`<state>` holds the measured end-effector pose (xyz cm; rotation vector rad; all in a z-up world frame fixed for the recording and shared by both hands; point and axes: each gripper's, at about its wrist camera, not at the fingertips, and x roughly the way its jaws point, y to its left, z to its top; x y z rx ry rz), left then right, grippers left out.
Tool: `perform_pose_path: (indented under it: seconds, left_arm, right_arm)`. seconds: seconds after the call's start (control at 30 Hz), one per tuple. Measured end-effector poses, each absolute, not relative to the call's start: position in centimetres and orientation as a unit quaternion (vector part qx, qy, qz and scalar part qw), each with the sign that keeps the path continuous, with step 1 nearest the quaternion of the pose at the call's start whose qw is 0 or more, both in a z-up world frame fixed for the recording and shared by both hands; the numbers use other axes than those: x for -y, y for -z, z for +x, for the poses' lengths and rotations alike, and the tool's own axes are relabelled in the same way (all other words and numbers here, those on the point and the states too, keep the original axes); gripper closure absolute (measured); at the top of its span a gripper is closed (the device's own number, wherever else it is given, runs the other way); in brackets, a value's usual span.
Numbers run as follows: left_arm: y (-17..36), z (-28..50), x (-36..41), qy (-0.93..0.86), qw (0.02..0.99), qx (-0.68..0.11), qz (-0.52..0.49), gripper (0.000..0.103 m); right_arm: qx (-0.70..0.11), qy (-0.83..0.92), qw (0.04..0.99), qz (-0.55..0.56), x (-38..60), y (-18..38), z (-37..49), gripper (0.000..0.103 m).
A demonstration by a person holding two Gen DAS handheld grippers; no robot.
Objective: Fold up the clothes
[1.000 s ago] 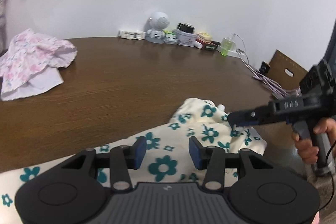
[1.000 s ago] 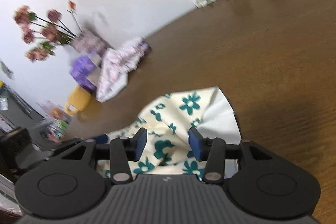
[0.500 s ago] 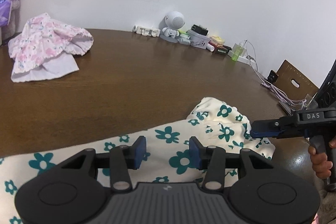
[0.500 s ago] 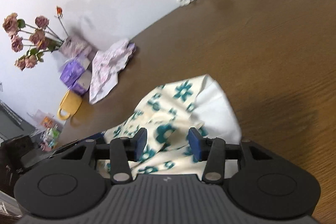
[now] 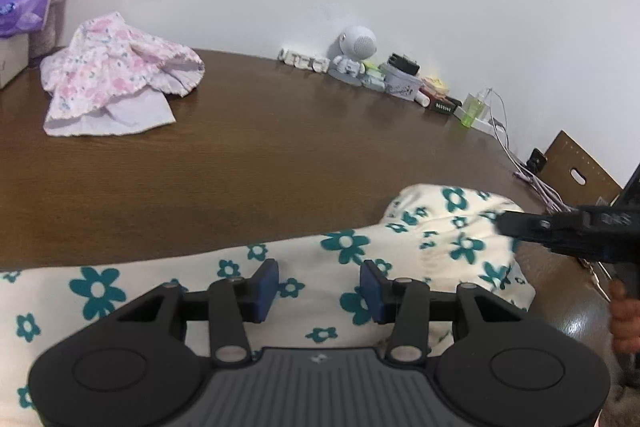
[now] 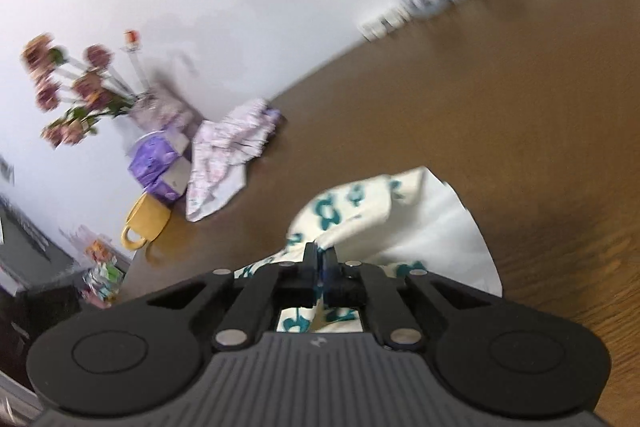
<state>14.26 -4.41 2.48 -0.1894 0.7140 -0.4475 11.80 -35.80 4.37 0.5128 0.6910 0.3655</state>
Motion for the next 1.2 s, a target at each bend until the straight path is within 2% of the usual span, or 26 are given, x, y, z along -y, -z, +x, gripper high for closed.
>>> perform_pose_path:
  seconds: [0.27,0.33,0.4,0.43,0.53,0.83,0.97,1.0,1.03,1.2]
  left_arm:
    - [-2.9,13.5,6.1,0.212,0.911,-0.343,-0.089,0.058]
    - [-2.8,13.4,6.5,0.210,0.911,-0.344,-0.090,0.058]
    - [-2.7,13.3,6.8,0.211,0.911,-0.343,-0.088,0.058]
    - [-2.7,13.3,7.0,0.213,0.911,-0.342,-0.086,0.058]
    - [-2.4,13.2,7.4,0.213,0.911,-0.344,-0.077,0.057]
    - [-2.2,13.2,7.5,0.214,0.912,-0.343,-0.073,0.056]
    - [-2.1,13.2,7.4,0.216,0.911,-0.343,-0.075,0.055]
    - [-2.1,13.3,7.3,0.217,0.911,-0.343,-0.076,0.055]
    - [-2.0,13.2,7.3,0.217,0.911,-0.343,-0.077,0.055]
    - [-2.0,13.1,7.0,0.216,0.910,-0.344,-0.083,0.055]
  right_arm:
    - [-0.377,-0.137,0.908,0.126,32.4,-3.7,10.3,0.099]
    - [-0.368,-0.137,0.912,0.120,32.3,-4.0,10.2,0.092]
    - [-0.345,-0.127,0.921,0.126,33.0,-5.0,10.2,0.072]
    - [-0.336,-0.121,0.926,0.125,33.4,-5.4,10.4,0.068]
    - [-0.326,-0.109,0.931,0.122,34.6,-5.9,12.1,0.066]
    - [-0.391,-0.112,0.902,0.146,35.7,-3.1,18.4,0.065]
    - [-0.420,-0.113,0.887,0.157,36.2,-1.8,21.2,0.068]
    - [-0.423,-0.120,0.884,0.160,36.2,-1.7,21.4,0.090]
    - [-0.423,-0.130,0.882,0.164,36.1,-1.7,21.3,0.103]
    - [-0.403,-0.123,0.893,0.158,37.1,-2.9,20.0,0.103]
